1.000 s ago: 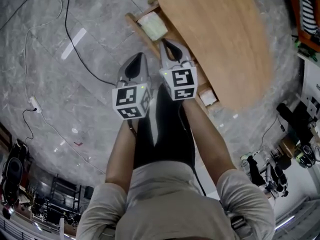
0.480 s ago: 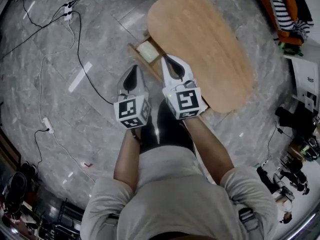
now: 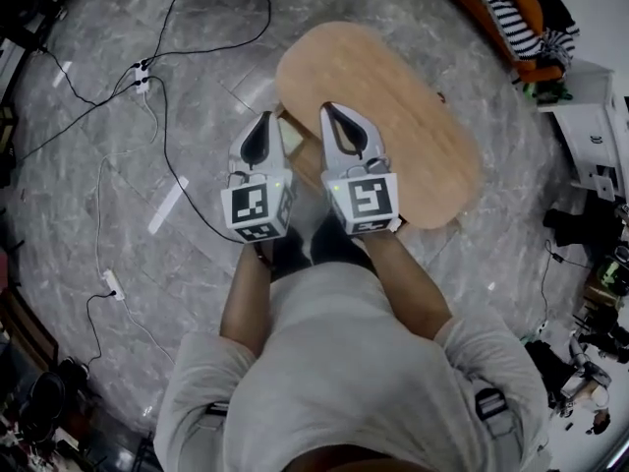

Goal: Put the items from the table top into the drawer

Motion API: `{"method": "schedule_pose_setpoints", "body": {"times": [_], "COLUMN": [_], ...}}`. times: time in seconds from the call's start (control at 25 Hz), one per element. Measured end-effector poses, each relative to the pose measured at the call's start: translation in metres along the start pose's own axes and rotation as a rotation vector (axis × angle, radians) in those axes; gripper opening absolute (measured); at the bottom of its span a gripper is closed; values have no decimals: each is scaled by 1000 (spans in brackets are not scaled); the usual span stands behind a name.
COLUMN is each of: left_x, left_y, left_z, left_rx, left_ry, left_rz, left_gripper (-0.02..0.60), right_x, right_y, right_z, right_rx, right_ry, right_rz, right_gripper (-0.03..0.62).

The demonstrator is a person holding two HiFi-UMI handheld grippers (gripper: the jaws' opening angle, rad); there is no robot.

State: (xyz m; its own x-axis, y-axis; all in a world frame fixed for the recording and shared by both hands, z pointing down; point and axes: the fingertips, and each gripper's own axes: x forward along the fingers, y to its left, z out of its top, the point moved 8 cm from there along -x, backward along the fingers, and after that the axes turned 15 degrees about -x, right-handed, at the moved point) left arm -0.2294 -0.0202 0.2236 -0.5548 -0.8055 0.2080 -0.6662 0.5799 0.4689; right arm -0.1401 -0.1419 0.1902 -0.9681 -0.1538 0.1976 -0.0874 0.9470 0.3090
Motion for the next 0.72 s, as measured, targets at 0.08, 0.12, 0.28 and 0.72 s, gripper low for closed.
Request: {"method": "schedule_pose_setpoints", "body": {"times": [0.08,0.12,0.28,0.72], "left_x": [-1,-3,1,7], "left_y": [-10,-14,-35,-71], "left_z": [15,20,32,39], "left_rx": [14,22,54,105], "left_ry": [-18,-21,-18,-26], "left_rz": [-32,-47,-94,-207], "left_gripper": [20,20,20,20], "right_x": [-4,-6,-14,-35], "right_y": [-4,-4,-12,-39], "right_z": [15,21,40,47], "right_rx": [-14,-15,-30,-50], "right_ry": [-39,-50,-92,-96], "right_rz": [-27,-37,-69,-156], "right_gripper": [6,6,6,6]}}
